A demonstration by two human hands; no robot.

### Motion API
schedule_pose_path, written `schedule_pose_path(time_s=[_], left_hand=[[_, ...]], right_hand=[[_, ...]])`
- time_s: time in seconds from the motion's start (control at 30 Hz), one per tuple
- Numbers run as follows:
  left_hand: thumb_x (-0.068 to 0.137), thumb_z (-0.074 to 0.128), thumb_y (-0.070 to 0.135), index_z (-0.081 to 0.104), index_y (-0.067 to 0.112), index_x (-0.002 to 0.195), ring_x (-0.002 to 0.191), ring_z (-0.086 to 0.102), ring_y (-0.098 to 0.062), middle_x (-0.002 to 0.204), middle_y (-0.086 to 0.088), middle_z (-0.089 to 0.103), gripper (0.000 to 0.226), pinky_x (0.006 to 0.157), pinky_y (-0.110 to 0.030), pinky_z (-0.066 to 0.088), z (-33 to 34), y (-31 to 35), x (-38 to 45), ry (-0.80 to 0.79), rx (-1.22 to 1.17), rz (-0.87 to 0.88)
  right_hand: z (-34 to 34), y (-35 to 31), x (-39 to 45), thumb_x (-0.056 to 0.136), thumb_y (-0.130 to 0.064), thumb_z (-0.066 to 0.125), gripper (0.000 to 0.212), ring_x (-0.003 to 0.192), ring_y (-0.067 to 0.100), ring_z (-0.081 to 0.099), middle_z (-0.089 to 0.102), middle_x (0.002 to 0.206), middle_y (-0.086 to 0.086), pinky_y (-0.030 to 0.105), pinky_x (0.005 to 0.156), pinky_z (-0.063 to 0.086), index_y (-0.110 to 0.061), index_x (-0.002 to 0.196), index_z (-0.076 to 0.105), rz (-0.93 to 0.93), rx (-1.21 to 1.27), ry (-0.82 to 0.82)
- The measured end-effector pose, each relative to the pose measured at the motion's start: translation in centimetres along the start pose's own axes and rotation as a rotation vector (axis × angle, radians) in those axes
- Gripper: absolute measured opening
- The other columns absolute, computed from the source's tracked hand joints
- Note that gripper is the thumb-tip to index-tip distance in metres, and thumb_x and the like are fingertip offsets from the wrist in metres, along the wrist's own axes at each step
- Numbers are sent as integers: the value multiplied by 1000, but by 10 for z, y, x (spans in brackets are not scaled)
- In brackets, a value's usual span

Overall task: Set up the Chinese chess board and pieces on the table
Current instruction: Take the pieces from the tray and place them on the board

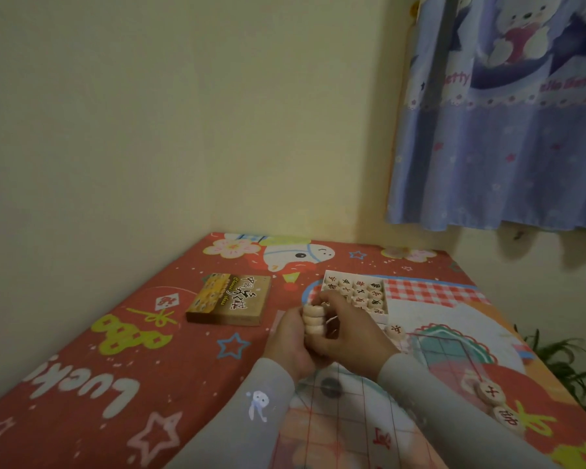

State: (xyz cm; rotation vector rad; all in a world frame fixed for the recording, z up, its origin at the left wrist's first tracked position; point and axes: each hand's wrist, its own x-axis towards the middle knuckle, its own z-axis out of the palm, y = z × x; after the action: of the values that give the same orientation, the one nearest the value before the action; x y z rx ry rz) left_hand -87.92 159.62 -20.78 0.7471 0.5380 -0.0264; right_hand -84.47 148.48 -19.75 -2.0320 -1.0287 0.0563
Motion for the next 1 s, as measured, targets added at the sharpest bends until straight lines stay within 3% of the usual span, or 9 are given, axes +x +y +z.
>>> schedule_pose_path(time_s=[0.1,0.23,0.33,0.53,0.67,0.77,0.87,0.93,1.0], left_hand=[[63,49,22,67,9,59,72,62,-27,68,-11,67,23,72,-32,47,-3,-2,-7,-8,-116,-27],[84,47,21,68,3,73,71,65,-31,69,-16,67,30,72,-36,51,-11,-5,-10,-23,-187,-82],[88,47,25,69,6,89,87,66,-33,83,-17,71,29,80,-41,51,-18,-7,-3,-23,-187,-69],[89,48,26,69,10,95,82,69,-31,85,-15,73,27,65,-40,58,-23,-9,3,-64,-169,-45],[89,49,26,67,10,100,89,67,-32,90,-16,71,27,71,-40,56,-23,-10,2,-106,-184,-33],[90,48,23,68,7,95,73,70,-32,82,-18,71,26,64,-41,59,-23,-9,0,-139,-210,-45],[86,50,15,70,0,88,71,69,-33,82,-20,69,26,68,-43,59,-26,-8,0,-197,-244,-69],[79,54,11,70,-6,88,81,65,-34,89,-21,67,25,82,-44,54,-29,-5,-1,-224,-264,-82],[79,56,11,63,-6,85,82,62,-34,89,-21,63,19,81,-45,55,-32,0,-1,-200,-284,-64]], right_hand=[[7,2,-4,74,-34,73,44,89,8,60,60,103,-12,33,82,54,-38,112,51,-9,-20,-15],[12,2,-5,81,-39,68,40,98,7,57,55,114,-13,32,88,52,-35,118,55,-5,-37,-5],[16,1,-3,90,-38,58,24,92,3,60,61,108,-11,30,83,54,-32,113,60,28,-31,20],[22,4,4,84,-33,68,13,92,1,60,65,97,-13,26,83,52,-33,97,65,110,93,96],[24,5,5,79,-24,73,22,95,3,60,65,100,-12,21,80,48,-36,94,62,140,242,109],[24,8,8,79,-19,74,31,100,3,60,64,107,-11,23,87,48,-41,98,61,150,320,154],[22,14,11,78,-16,76,37,102,6,61,64,112,-5,26,91,50,-27,112,66,177,369,220],[18,18,11,79,-14,75,38,99,5,61,64,112,-1,19,84,51,-20,115,66,188,369,252],[13,23,10,79,-12,75,37,92,4,62,65,109,1,11,71,50,-18,114,66,203,344,277]])
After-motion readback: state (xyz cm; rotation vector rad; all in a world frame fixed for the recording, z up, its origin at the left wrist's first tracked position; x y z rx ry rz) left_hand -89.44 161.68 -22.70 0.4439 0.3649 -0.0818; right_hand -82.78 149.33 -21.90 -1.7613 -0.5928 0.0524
